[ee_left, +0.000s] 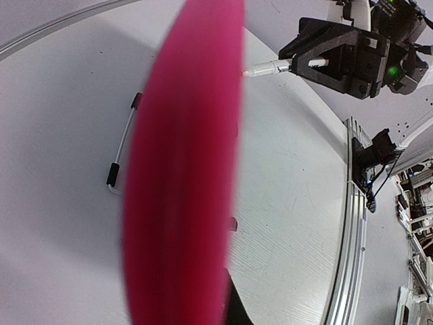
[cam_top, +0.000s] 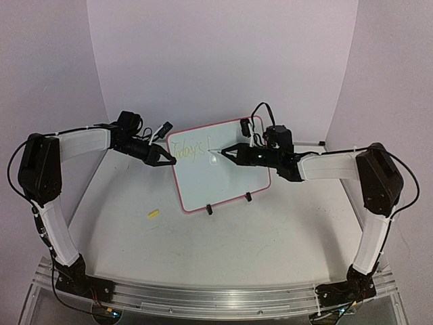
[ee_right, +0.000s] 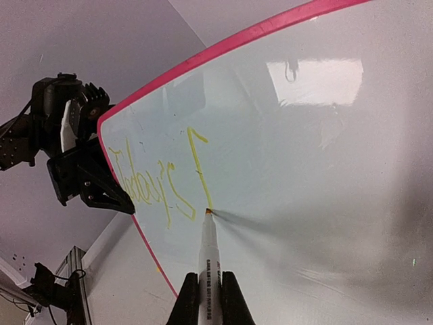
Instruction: Write a sentence on the whiteboard
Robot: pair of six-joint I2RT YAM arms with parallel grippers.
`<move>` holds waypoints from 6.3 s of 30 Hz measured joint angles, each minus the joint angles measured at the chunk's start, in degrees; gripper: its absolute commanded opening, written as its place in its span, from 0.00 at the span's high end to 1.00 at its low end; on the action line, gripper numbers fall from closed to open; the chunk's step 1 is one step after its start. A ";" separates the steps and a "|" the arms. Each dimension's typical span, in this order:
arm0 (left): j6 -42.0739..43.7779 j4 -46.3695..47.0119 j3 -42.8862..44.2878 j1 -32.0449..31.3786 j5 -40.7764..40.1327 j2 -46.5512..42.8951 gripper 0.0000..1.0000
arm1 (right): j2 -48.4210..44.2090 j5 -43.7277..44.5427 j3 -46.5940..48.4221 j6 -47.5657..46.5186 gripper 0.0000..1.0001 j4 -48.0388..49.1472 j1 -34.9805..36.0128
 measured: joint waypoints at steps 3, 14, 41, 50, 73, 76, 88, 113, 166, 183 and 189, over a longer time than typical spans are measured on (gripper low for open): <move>0.16 -0.01 0.00 -0.08 0.01 -0.04 1.00 | -0.02 -0.02 -0.03 0.91 1.00 0.94 0.11; 0.64 -0.48 0.00 -0.42 -0.11 -0.42 1.00 | -2.25 0.16 -1.89 3.07 1.00 5.72 0.14; 1.01 -0.85 0.00 -0.57 -0.50 -0.61 1.00 | -0.49 2.24 -0.01 2.80 1.00 4.01 0.72; 0.98 -0.85 0.00 -0.59 -0.52 -0.61 1.00 | -0.17 2.30 0.71 2.80 1.00 3.56 0.76; 0.33 -0.81 0.00 -0.57 -0.78 -0.61 1.00 | -2.05 8.87 -1.67 2.80 1.00 3.69 1.50; 0.33 -0.81 0.00 -0.57 -0.78 -0.61 1.00 | -2.07 8.91 -1.67 2.79 1.00 3.68 1.50; 0.62 -0.85 0.00 -0.63 -0.63 -0.63 1.00 | -7.60 8.22 -5.45 2.23 1.00 3.23 1.17; 0.99 -0.90 0.00 -0.66 -0.56 -0.63 1.00 | -3.44 7.21 -1.41 1.00 1.00 0.57 1.06; 0.74 -0.87 0.00 -0.63 -0.61 -0.63 1.00 | -4.07 10.93 -1.97 -0.45 1.00 -1.25 1.32; 0.50 -0.87 0.00 -0.63 -0.65 -0.63 1.00 | -4.13 10.96 -3.58 -0.45 1.00 -0.04 1.32; 0.33 -0.87 0.00 -0.63 -0.69 -0.63 1.00 | -4.45 11.06 -4.76 -0.44 1.00 0.11 1.32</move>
